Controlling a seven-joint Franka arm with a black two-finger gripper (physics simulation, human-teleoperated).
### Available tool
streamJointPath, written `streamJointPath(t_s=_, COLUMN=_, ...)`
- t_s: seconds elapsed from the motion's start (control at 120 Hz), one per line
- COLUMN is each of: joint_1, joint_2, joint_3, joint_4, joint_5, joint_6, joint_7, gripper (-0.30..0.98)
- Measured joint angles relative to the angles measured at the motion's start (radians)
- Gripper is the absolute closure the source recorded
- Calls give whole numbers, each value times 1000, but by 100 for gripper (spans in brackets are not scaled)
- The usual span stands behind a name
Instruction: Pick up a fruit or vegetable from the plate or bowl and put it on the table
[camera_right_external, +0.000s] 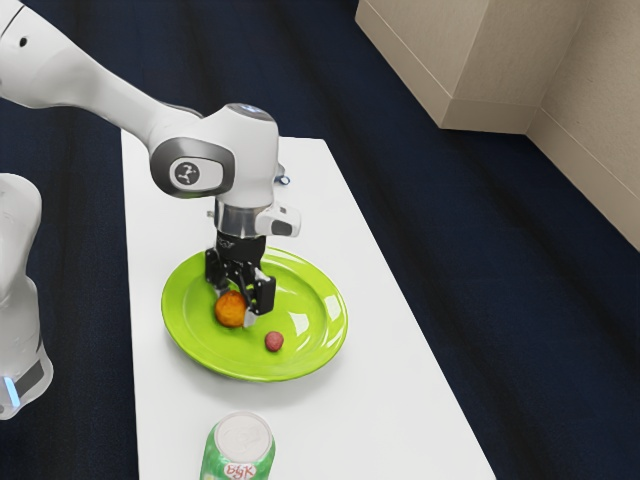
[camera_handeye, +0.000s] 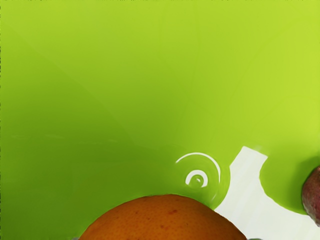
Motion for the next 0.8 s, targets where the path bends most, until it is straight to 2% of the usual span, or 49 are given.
streamJointPath(t_s=0.133, joint_1=-1, joint_2=-8, joint_3=-1, joint_4=12, joint_5=11, joint_6=0, joint_7=-11, gripper=41)
streamJointPath(t_s=0.3, joint_1=-11, joint_2=-13, joint_3=24, joint_4=146, joint_5=35, joint_6=-5, joint_7=-24, gripper=40)
streamJointPath(t_s=0.575, joint_1=7, joint_2=73, joint_3=325, joint_4=283, joint_5=110, joint_6=-11, joint_7=-41, gripper=40)
streamJointPath(t_s=0.7, joint_1=90, joint_2=138, joint_3=360, joint_4=348, joint_5=143, joint_6=-13, joint_7=-44, gripper=40)
streamJointPath(t_s=0.8, joint_1=109, joint_2=172, joint_3=378, joint_4=381, joint_5=154, joint_6=-15, joint_7=-44, gripper=40)
